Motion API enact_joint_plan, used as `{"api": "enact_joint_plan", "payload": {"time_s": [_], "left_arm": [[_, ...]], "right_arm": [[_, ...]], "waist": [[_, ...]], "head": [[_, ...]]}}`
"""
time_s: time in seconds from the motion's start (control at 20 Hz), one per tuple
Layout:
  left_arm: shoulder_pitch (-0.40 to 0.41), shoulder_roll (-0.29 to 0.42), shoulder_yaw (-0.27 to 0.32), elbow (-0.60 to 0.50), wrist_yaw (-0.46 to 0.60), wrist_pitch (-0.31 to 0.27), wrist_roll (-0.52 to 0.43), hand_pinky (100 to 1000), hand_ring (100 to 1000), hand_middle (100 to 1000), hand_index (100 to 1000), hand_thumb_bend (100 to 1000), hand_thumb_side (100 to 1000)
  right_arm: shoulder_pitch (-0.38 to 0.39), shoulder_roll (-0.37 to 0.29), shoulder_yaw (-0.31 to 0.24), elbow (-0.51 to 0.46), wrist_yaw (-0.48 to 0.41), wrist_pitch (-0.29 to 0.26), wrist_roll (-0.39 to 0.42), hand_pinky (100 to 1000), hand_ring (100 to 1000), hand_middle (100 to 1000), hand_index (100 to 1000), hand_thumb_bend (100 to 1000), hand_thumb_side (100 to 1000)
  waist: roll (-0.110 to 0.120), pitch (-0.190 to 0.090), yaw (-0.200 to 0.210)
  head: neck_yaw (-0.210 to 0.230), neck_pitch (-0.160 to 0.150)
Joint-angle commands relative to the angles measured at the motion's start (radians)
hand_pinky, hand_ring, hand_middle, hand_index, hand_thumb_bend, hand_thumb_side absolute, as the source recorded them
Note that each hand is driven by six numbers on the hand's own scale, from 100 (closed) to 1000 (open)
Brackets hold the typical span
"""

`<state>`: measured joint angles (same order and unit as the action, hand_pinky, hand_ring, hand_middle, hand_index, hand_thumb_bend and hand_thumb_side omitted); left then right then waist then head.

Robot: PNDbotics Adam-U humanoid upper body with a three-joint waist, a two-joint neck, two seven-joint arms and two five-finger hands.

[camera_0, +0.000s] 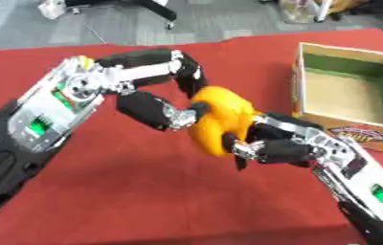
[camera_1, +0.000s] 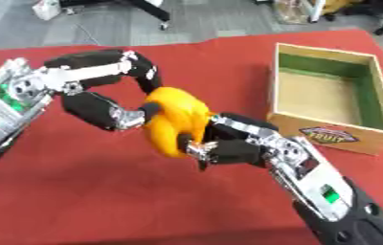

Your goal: Pick up the objects with one hand, pass them to the other hand, and then place them into the box on the other side of the table.

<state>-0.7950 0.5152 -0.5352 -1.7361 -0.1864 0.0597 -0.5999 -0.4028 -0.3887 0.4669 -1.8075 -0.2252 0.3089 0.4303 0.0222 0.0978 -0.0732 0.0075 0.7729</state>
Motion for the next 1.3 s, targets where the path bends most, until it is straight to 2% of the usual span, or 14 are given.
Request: {"api": "enact_joint_plan", "payload": {"time_s": [0.05, 0.5, 0.8, 1.05, 1.3], "left_arm": [[-0.011, 0.04, 0.074, -0.05, -0.007, -0.004, 0.023, 738, 659, 619, 708, 100, 562], [0.044, 0.107, 0.242, -0.177, -0.04, -0.02, 0.12, 760, 693, 652, 719, 100, 608], [0.115, 0.111, 0.326, -0.215, -0.028, -0.017, 0.216, 750, 684, 640, 698, 100, 598], [0.204, 0.095, 0.378, -0.212, 0.011, -0.012, 0.316, 741, 668, 621, 677, 100, 592], [0.302, 0.055, 0.429, -0.199, 0.05, -0.02, 0.411, 733, 656, 608, 657, 100, 620]], "right_arm": [[0.0, -0.048, -0.024, -0.034, -0.008, -0.014, -0.005, 415, 350, 290, 502, 100, 368], [0.003, -0.165, -0.096, -0.145, -0.072, -0.047, -0.055, 418, 351, 288, 507, 100, 313], [0.004, -0.243, -0.171, -0.186, -0.12, -0.072, -0.129, 419, 351, 288, 509, 100, 272], [0.019, -0.339, -0.245, -0.16, -0.107, -0.111, -0.226, 420, 350, 287, 508, 100, 260], [0.016, -0.432, -0.293, -0.05, -0.051, -0.143, -0.291, 423, 352, 289, 506, 100, 210]], "waist": [[0.001, -0.004, 0.002], [-0.004, -0.008, 0.011], [-0.007, -0.008, 0.021], [-0.009, -0.006, 0.032], [-0.01, -0.003, 0.045]], "head": [[-0.002, -0.003], [-0.009, -0.003], [-0.013, -0.003], [-0.019, -0.003], [-0.029, -0.003]]}}
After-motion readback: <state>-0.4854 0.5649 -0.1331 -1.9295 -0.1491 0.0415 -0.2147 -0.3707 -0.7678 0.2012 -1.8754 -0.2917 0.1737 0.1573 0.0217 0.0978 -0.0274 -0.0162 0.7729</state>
